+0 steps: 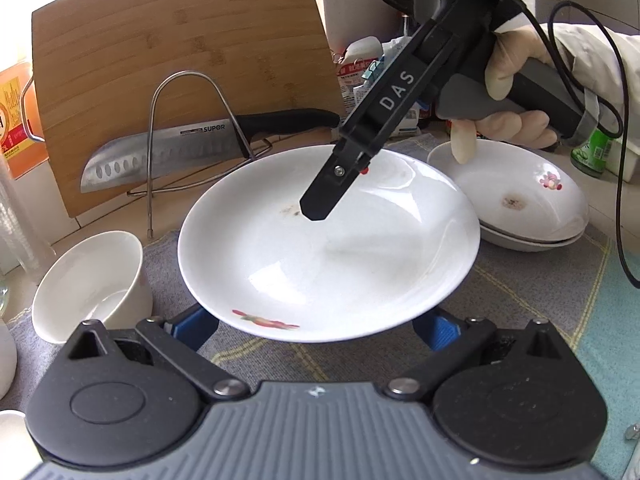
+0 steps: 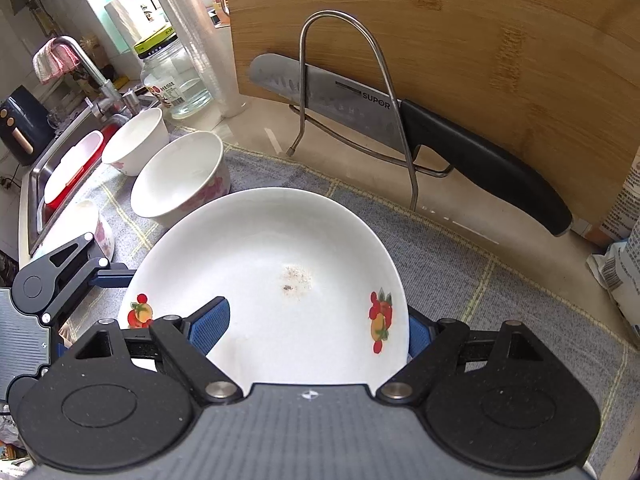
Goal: Organize plates and bowls
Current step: 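Lift and carry the flower-print plate toward the plate stack, then lower the flower-print plate onto the plate stack with the right tool, then open the right tool and withdraw it from the plate stack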
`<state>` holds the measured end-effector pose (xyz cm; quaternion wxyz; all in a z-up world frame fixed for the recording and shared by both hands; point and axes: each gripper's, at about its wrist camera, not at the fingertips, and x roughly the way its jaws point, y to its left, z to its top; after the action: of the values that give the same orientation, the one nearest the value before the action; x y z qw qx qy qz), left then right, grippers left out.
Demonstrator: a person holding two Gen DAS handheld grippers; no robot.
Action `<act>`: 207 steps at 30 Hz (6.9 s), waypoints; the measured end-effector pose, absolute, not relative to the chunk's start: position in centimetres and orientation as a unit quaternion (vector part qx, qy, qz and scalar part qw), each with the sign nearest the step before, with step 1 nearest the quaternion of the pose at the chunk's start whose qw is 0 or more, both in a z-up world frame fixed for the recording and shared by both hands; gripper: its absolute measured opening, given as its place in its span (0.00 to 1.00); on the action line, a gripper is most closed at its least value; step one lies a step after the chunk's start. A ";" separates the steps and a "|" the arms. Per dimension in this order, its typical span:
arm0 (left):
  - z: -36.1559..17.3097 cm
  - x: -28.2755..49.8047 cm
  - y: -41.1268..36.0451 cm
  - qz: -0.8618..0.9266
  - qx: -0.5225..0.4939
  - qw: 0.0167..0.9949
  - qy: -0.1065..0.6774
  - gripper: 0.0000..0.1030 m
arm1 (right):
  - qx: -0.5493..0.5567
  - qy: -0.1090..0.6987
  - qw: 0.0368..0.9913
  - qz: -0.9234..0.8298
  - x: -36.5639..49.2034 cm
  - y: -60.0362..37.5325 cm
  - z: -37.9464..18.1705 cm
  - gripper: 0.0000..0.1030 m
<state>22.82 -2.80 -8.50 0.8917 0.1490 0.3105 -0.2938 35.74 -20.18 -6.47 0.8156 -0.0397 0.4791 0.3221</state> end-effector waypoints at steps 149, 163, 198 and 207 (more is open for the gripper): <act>-6.7 21.2 -16.4 -0.517 0.219 0.769 0.304 0.99 | 0.072 0.529 0.844 0.047 21.8 -35.5 -5.8 0.90; -7.3 21.5 -16.4 -0.496 0.228 0.782 0.300 0.99 | 0.081 0.539 0.838 0.040 20.6 -35.0 -5.9 0.93; -4.5 21.9 -11.7 -0.421 0.120 0.854 0.282 0.99 | 0.033 0.494 0.869 0.007 19.6 -32.7 -4.6 1.00; -2.8 20.4 -7.7 -0.325 0.087 0.903 0.269 0.99 | -0.010 0.433 0.901 0.035 19.6 -29.9 -3.2 1.00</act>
<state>20.39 -7.72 -2.81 0.9026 0.0866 0.2685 -0.3250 19.62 -29.88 -3.19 0.9006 -0.0099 0.4332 0.0347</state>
